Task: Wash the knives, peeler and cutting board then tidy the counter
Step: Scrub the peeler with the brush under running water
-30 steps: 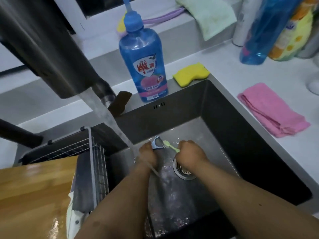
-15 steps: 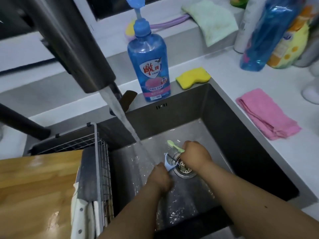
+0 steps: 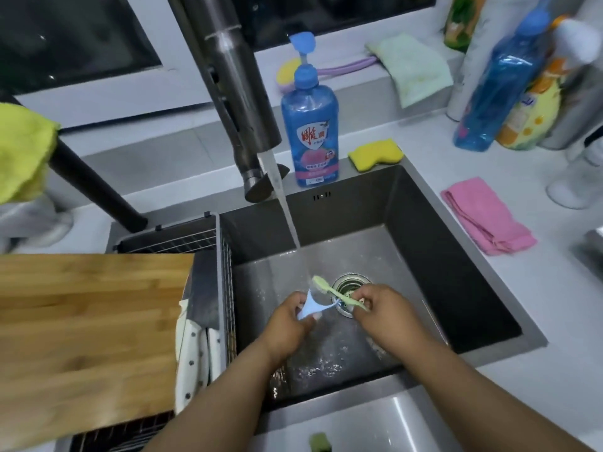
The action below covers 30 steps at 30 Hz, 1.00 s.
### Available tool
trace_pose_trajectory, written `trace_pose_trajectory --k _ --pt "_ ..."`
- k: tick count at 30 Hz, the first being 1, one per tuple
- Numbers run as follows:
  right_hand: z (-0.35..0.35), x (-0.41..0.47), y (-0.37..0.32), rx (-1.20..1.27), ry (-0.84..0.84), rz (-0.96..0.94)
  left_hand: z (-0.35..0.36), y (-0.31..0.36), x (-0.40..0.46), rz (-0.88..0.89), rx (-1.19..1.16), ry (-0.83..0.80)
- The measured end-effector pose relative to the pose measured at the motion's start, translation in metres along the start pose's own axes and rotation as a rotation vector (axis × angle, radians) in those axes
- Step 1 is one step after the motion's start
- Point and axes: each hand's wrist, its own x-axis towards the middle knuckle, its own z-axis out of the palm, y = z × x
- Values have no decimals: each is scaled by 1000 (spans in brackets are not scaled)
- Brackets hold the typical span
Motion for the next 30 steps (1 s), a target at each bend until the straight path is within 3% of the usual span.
trace_pose_trajectory --k 10,15,20,26,30 --pt "-7 -14 -18 -52 70 -124 -10 13 -24 76 55 67" --pt "-9 -15 -12 -111 70 -83 -21 14 -31 82 33 151" --pt "-8 -12 -18 -88 92 -120 -23 18 -35 107 89 116" --pt "-11 -15 -9 -92 77 -106 -24 22 -40 83 22 123" --pt "-5 -18 -19 -77 39 -231 -21 27 -39 -19 -167 99"
